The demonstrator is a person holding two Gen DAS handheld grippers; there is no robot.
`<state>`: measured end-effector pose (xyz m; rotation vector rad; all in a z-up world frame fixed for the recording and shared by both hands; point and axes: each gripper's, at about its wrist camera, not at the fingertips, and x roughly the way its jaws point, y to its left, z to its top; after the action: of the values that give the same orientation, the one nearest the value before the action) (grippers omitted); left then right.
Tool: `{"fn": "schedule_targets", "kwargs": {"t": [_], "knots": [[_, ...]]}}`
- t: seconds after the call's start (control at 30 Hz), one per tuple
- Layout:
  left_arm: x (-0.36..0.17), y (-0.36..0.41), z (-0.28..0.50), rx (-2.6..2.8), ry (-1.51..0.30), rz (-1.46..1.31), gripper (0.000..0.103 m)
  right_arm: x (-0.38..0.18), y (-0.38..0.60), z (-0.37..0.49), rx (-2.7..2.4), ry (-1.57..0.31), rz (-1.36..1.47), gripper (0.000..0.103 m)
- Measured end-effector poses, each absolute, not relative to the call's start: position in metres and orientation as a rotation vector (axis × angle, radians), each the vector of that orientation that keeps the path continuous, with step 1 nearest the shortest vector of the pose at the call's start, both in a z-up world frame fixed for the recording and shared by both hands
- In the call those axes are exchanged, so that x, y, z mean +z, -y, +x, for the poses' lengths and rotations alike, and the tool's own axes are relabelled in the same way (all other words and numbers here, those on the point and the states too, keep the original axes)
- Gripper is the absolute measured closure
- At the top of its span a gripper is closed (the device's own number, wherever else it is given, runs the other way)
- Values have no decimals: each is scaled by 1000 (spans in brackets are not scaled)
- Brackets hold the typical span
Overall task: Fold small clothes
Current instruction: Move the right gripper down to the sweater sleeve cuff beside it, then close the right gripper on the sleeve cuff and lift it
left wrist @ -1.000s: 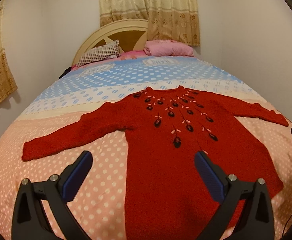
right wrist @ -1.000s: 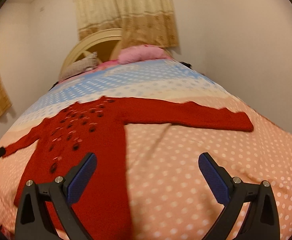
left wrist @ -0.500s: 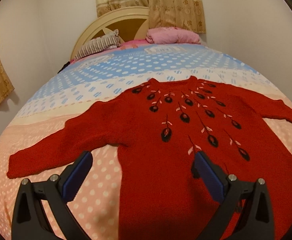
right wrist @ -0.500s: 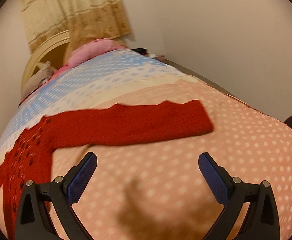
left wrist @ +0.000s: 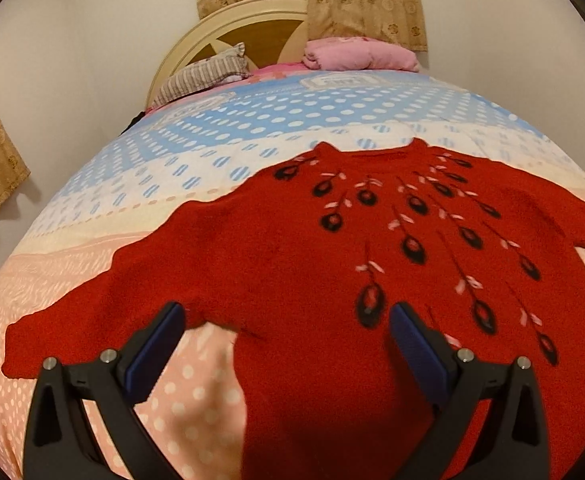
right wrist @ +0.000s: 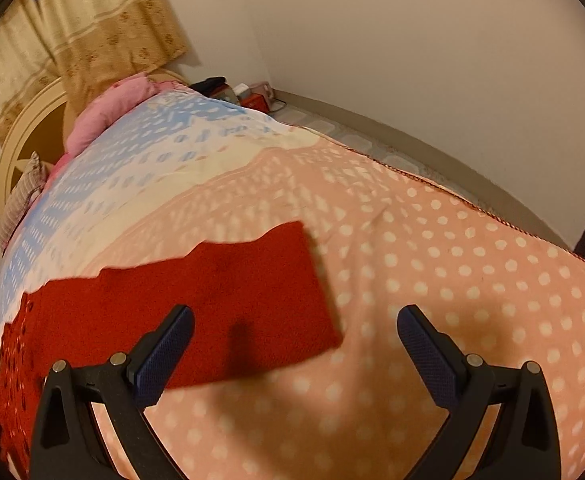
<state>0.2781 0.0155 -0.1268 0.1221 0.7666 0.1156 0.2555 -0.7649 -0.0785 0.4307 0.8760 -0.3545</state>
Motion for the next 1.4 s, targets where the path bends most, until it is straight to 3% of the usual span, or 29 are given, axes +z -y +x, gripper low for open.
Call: {"fn": "schedule_targets", "kwargs": {"t": [0.07, 0.13, 0.27, 0.33, 0.37, 0.47, 0.9, 1.4], "knots": [[-129, -19, 283, 128, -772, 120, 0, -83, 770, 263, -349, -893, 438, 14], [-132, -23, 286, 134, -779, 113, 0, -89, 773, 270, -315, -920, 459, 34], [-137, -29, 287, 135, -795, 103, 0, -97, 772, 278, -303, -944, 477, 40], [-137, -31, 287, 130, -799, 92, 0, -96, 768, 281, -289, -948, 459, 69], [-137, -32, 286, 131, -797, 88, 0, -96, 766, 281, -279, -953, 459, 78], [-133, -35, 283, 134, -789, 79, 0, -92, 763, 281, -251, -953, 470, 91], [-125, -60, 271, 157, -764, 31, 0, 6, 727, 274, -175, -799, 425, 93], [-131, -96, 259, 174, -742, -28, 0, 124, 574, 302, 90, -682, 269, 93]]}}
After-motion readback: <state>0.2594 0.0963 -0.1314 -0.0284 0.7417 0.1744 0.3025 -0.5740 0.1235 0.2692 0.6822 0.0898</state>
